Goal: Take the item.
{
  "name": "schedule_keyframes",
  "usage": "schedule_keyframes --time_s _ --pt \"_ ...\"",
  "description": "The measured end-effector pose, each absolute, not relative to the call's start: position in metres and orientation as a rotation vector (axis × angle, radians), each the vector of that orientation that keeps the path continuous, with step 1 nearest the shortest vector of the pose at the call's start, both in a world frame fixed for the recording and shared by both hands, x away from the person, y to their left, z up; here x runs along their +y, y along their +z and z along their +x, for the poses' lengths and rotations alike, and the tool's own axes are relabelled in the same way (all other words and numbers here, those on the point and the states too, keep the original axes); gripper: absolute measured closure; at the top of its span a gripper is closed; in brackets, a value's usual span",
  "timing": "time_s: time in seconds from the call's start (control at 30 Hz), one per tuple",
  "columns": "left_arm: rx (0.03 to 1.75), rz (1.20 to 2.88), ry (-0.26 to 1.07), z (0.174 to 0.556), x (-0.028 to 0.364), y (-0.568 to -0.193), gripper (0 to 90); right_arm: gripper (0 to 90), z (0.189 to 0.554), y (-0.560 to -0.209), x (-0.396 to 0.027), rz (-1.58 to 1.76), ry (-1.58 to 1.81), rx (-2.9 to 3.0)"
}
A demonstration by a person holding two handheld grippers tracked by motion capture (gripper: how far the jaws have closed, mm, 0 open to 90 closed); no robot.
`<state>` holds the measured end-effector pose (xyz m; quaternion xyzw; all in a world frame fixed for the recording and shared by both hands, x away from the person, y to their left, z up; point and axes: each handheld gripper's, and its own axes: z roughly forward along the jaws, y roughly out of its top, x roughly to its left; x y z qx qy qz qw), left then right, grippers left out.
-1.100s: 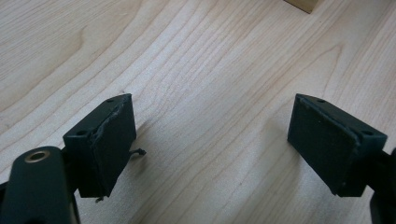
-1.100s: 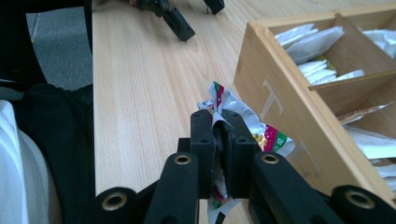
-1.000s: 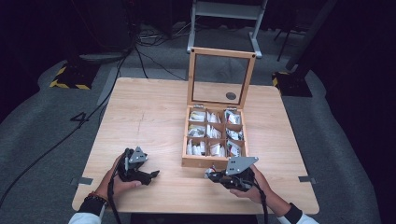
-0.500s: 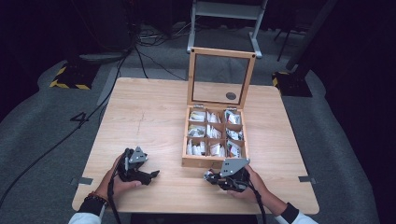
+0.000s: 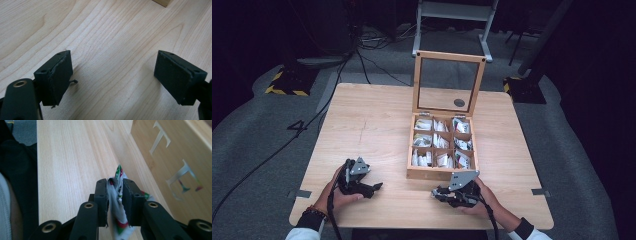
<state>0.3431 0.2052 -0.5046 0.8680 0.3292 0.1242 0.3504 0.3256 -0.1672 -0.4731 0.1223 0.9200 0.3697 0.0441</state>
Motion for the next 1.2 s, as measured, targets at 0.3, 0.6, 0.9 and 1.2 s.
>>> schedule_keyframes --time_s 0.3,0.6,0.9,1.2 --pt "0.852 2.248 0.322 0.343 0.205 -0.505 15.7 55.8 0.324 -0.471 -0.179 0.433 1.103 2.818" --pt "0.854 2.248 0.322 0.343 0.205 -0.505 15.7 38.8 0.319 -0.472 -0.187 0.463 1.096 2.829" --pt "0.858 2.246 0.323 0.343 0.205 -0.505 15.7 31.7 0.316 -0.465 -0.206 0.526 1.135 2.761" --pt "0.871 2.249 0.329 0.342 0.205 -0.504 15.4 31.9 0.316 -0.459 -0.233 0.571 1.128 2.711"
